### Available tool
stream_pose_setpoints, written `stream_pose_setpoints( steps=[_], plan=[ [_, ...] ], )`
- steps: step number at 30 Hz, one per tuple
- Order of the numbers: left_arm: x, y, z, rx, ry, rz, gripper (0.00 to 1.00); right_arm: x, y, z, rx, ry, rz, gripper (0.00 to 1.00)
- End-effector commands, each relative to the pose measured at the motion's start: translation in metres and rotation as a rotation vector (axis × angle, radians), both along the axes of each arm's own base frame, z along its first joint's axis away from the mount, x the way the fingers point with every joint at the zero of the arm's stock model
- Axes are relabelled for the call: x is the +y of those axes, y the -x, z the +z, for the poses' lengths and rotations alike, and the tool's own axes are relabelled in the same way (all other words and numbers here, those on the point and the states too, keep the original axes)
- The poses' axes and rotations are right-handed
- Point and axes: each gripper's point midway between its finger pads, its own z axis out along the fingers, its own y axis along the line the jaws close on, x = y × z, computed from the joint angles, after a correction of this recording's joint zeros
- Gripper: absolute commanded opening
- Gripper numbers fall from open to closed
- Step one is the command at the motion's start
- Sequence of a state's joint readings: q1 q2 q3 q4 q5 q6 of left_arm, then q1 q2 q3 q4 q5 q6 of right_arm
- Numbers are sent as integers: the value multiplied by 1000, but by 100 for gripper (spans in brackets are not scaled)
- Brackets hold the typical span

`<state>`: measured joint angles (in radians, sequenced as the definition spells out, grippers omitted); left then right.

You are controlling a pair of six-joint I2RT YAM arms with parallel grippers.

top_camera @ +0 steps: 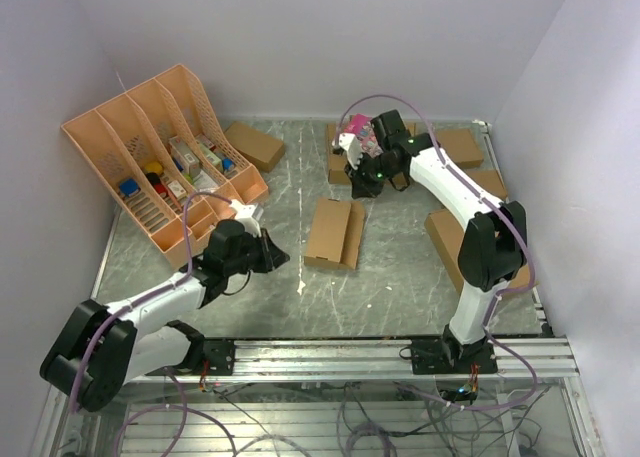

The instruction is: Fold the paper box

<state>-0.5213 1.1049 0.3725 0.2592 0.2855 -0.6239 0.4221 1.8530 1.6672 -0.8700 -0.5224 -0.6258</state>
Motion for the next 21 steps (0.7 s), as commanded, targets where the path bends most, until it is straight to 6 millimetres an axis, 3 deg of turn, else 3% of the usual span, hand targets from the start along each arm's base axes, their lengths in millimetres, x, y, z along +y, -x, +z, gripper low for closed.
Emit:
stream_pose_setpoints(
  steps=[1,4,10,17,21],
  plan=[
    [-10,22,-8,64,63,-22,7,-9,-22,-21,-63,34,-157,0],
    [-18,25,-17,75,39,-24,7,-9,-42,-34,-117,51,-188,0],
    [-35,27,-43,125,-6,-25,7,-15,-65,-61,-169,112,-213,0],
    [-36,14,-60,144,-94,4,7,-5,-62,-89,-115,101,-153,0],
    [-41,2,-64,148,-132,13,8,-1,-57,-94,-97,82,-119,0]
  ],
)
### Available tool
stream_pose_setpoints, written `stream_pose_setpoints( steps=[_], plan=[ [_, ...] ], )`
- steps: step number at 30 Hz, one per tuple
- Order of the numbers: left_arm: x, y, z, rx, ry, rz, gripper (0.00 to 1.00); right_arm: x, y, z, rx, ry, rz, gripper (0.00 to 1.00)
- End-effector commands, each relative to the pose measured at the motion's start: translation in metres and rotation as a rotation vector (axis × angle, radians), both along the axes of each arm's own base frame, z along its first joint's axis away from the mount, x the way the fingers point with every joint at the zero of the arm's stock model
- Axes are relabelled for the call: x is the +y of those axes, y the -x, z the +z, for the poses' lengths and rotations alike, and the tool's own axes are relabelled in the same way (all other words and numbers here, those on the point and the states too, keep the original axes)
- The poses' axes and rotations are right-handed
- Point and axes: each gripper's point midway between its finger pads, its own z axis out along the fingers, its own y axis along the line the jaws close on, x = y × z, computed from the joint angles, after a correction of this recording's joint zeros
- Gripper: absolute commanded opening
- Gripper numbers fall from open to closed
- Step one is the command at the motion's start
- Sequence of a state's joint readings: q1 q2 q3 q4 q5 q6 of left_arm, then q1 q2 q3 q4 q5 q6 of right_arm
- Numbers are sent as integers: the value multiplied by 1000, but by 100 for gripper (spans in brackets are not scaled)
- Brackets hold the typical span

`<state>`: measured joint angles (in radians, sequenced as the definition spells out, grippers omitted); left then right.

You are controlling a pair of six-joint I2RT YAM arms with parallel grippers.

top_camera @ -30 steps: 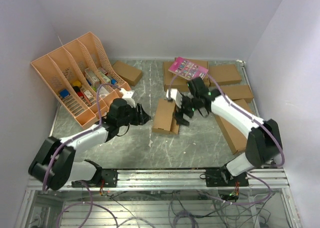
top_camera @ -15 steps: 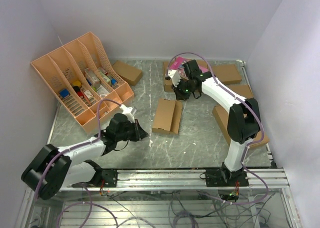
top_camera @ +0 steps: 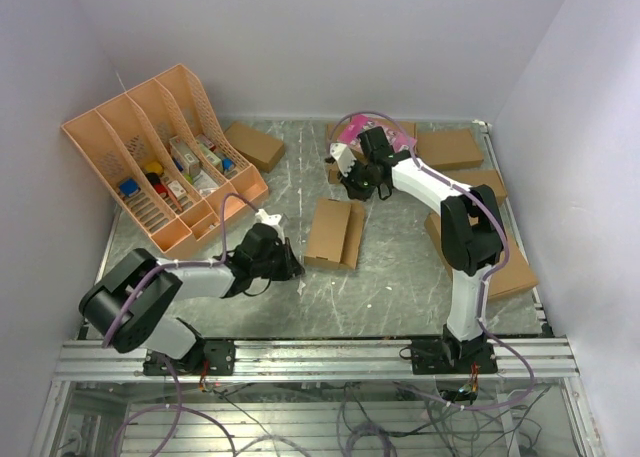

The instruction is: Fold the paper box

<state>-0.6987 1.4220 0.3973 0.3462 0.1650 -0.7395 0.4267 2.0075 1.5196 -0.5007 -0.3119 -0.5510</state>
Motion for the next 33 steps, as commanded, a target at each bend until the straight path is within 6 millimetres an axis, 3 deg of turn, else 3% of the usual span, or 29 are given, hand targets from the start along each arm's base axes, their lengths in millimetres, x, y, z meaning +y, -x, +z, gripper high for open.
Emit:
stream_pose_setpoints(
  steps=[1,9,19,27,33],
  plan=[
    [-8,-26,7,-57,-41,28,8,9,4,-2,5,-37,58,0],
    [12,-45,6,-53,-159,119,9,6,39,-10,62,-56,146,0],
    [34,-82,20,-90,-243,142,10,-18,112,-6,149,-37,194,0],
    [19,-114,15,-98,-286,43,11,-20,189,-19,239,-6,340,0],
    [-1,-134,16,-111,-280,-49,11,-26,219,-26,295,-4,411,0]
  ],
)
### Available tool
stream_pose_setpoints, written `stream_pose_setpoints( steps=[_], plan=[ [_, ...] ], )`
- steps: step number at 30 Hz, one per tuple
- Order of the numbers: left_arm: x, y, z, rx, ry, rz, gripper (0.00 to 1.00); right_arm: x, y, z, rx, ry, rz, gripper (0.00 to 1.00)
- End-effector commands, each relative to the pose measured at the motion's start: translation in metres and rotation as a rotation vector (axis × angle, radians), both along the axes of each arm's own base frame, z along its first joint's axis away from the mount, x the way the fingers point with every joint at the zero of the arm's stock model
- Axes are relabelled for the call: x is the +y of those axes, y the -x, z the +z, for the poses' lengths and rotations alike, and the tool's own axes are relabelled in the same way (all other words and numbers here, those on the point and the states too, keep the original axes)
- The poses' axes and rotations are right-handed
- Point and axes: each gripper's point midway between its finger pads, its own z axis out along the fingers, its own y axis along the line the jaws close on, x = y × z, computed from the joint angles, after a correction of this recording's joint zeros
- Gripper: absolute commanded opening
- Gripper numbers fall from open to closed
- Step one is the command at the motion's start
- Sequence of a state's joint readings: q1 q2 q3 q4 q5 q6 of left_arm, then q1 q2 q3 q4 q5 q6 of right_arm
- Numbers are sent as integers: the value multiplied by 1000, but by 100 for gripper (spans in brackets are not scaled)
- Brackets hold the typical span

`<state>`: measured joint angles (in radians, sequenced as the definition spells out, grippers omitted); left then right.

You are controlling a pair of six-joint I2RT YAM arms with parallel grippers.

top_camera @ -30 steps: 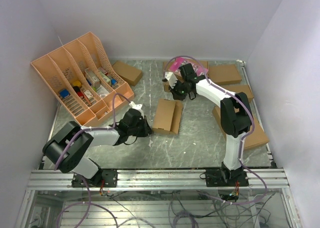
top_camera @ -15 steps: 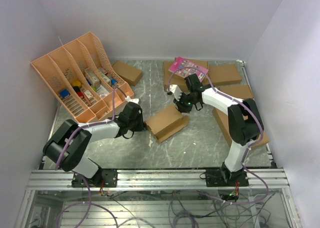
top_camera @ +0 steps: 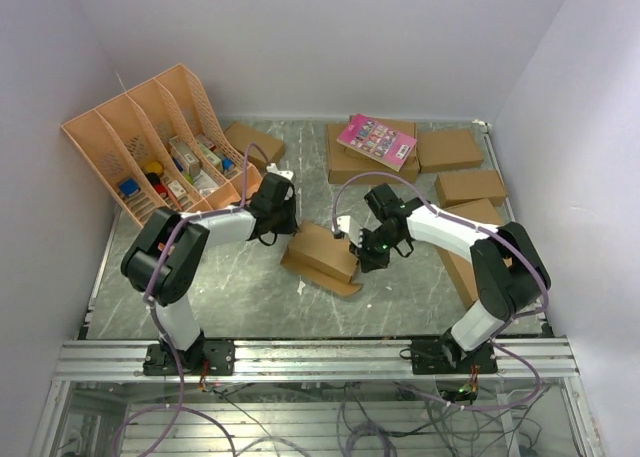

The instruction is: Fold the paper box

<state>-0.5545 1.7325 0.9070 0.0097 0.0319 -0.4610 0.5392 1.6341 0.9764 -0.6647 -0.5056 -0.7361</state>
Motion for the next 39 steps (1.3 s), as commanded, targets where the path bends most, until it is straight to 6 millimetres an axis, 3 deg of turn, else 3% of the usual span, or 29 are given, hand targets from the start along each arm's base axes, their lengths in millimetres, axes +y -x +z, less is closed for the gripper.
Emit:
stream_pose_setpoints(
  steps=[1,4,6,10,12,15,17,19,21,22,23,25,27,32,39],
  plan=[
    [-20,-11,9,-13,20,-120,11,-1,21,8,25,-45,77,0],
    [-25,-20,14,-24,2,-150,12,-3,29,18,19,-64,129,7],
    [-16,-30,26,-62,-53,-132,12,-9,33,27,8,-75,154,10],
    [18,-43,80,-208,-124,-48,27,-14,30,54,-45,-162,177,19],
    [23,-33,102,-275,-96,-56,35,-5,18,73,-121,-224,164,29],
    [14,-6,126,-352,42,-123,43,11,-18,97,-213,-328,32,65],
    [4,17,137,-374,174,-166,45,20,-44,112,-185,-414,-85,70],
    [-2,40,139,-355,286,-173,42,22,-60,115,-106,-470,-158,69],
    [-8,60,138,-332,368,-160,25,16,-76,101,-70,-441,-264,63],
    [-9,69,137,-321,387,-147,16,12,-88,93,-89,-412,-318,55],
    [-10,78,127,-288,382,-131,8,7,-96,85,-86,-384,-383,35],
    [-17,91,114,-240,367,-115,7,-5,-112,73,-109,-339,-479,13],
    [-24,103,97,-187,333,-107,7,-14,-122,64,-124,-304,-540,2],
    [-34,116,63,-81,222,-92,7,-16,-112,34,-47,-235,-514,0],
    [-42,100,43,-45,113,-112,7,-6,-76,18,37,-207,-361,0]
  ],
)
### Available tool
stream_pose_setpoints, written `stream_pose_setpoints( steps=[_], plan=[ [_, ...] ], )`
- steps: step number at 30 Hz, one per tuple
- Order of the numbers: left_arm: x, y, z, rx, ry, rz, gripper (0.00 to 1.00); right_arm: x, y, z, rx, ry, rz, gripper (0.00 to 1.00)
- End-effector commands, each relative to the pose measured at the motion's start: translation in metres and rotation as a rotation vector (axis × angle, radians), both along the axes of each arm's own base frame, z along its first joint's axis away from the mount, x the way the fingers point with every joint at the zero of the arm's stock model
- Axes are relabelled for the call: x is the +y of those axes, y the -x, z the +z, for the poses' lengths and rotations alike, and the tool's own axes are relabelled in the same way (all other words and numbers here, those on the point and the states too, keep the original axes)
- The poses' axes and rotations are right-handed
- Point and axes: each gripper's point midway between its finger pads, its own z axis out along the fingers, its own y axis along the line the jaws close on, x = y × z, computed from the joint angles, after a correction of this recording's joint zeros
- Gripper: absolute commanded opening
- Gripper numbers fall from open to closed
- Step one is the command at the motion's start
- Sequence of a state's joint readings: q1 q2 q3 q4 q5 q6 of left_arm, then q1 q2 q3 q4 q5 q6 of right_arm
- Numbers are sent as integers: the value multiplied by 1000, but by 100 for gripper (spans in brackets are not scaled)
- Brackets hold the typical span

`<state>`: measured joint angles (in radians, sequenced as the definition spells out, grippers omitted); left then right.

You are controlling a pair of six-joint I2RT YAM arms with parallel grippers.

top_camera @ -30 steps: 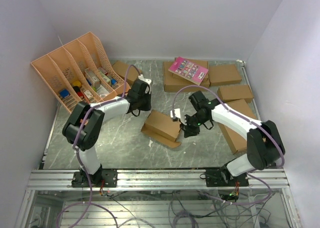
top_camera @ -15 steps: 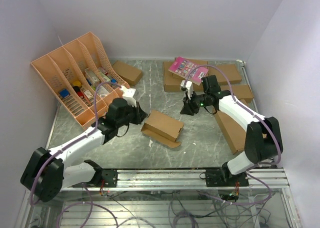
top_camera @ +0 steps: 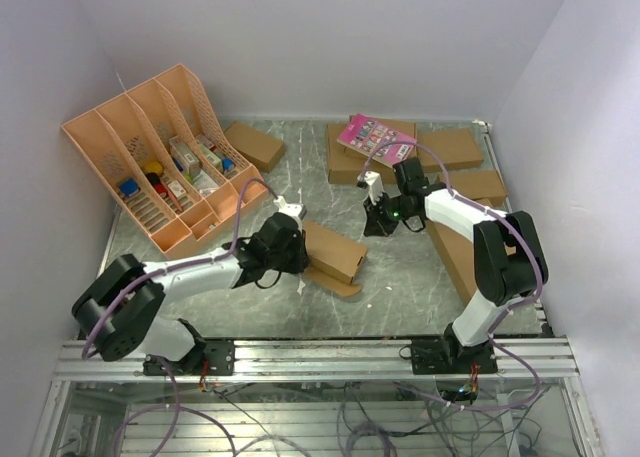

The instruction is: Fold the paper box

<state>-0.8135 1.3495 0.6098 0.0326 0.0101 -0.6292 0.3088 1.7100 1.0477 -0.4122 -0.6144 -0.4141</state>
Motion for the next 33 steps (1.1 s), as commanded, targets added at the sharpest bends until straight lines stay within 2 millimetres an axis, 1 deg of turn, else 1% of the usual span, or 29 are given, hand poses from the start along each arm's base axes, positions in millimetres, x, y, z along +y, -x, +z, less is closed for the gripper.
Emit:
stream_pose_setpoints(
  steps=[1,4,6,8,10,12,13,14,16,18,21,24,26,29,31,33],
  plan=[
    [-10,-20,3,-21,-50,9,7,6,22,-4,23,5,97,0],
    [-17,-25,-1,-25,-63,-4,7,12,34,-6,48,-8,152,0],
    [-18,-30,-3,-33,-76,-5,7,14,45,-9,68,-4,197,0],
    [-20,-36,-1,-54,-84,-4,7,15,56,-11,79,6,233,0],
    [-24,-42,1,-78,-90,-13,7,13,62,-10,75,12,245,0],
    [-25,-48,3,-96,-103,-16,7,13,61,-5,56,13,247,0],
    [-26,-51,5,-105,-108,-18,7,9,65,-8,62,24,239,0],
    [-26,-53,6,-112,-113,-21,7,7,65,-7,49,35,229,0],
    [-24,-52,9,-123,-121,-29,7,-1,56,-4,16,66,188,0],
    [-19,-48,9,-129,-125,-38,8,-8,46,4,-20,65,154,7],
    [-11,-38,15,-144,-114,-58,11,-15,38,17,-60,44,138,16],
    [-5,-27,30,-182,-76,-83,17,-12,42,31,-91,-10,170,24],
    [-2,-22,43,-221,-38,-94,20,-7,45,41,-106,-56,201,29],
    [0,-15,69,-306,43,-107,26,1,51,56,-114,-130,237,33],
    [1,-12,83,-355,98,-107,29,4,56,63,-107,-172,258,35],
    [2,-10,97,-401,152,-101,37,5,60,67,-100,-207,272,37]
  ],
)
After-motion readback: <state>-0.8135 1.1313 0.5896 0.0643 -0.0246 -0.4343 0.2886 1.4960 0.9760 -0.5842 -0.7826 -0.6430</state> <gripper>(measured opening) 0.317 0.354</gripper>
